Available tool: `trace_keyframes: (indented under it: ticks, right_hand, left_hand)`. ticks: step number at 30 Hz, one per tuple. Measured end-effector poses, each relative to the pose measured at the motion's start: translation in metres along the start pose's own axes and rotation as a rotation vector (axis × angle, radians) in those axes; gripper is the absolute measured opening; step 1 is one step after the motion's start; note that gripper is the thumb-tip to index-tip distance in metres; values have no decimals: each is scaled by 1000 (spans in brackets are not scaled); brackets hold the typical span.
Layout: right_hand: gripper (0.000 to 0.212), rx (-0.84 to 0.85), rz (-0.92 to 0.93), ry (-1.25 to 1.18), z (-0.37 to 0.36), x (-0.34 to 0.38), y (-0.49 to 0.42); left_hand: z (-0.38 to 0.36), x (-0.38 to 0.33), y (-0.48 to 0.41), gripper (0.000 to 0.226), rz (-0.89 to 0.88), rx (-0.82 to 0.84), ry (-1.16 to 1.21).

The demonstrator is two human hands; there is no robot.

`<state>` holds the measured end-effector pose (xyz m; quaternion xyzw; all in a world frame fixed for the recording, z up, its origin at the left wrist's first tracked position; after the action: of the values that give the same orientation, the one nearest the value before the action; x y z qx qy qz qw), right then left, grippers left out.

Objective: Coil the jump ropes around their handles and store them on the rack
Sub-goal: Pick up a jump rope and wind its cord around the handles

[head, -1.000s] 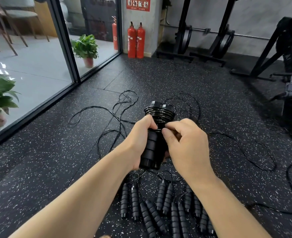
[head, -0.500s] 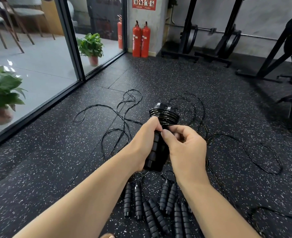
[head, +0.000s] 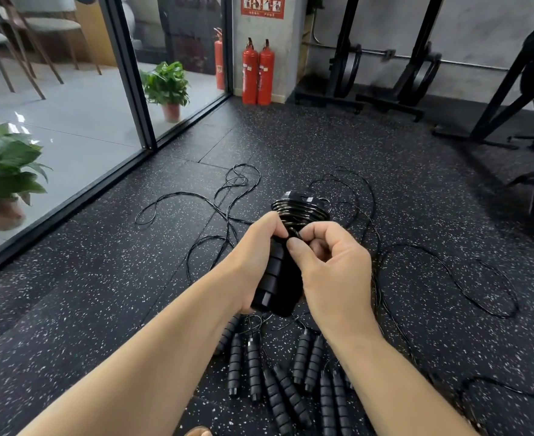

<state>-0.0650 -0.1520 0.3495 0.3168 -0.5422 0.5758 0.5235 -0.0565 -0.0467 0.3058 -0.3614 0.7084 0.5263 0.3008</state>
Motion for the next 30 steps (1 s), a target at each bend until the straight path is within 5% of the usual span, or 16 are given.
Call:
trace_keyframes:
  ticks: [7, 17, 30]
  right_hand:
    - [12, 170, 67, 237, 8, 5, -12]
    - [24, 92, 586, 756, 18, 46, -10]
    - [12, 297, 500, 592, 9, 41, -19]
  left_hand:
    - [-5, -1, 0, 37, 13, 91, -44]
    - [-6, -7, 4, 37, 40, 174, -215]
    - [-5, -10, 2, 29, -87, 114, -294]
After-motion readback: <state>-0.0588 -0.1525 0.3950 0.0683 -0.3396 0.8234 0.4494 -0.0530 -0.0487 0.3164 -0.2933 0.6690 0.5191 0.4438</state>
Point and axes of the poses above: each hand's wrist, its own y-axis away from the middle knuckle, its own z-axis out of the back of the hand, x = y × z, the point moved 7 cm from there along -y, towards the middle knuckle
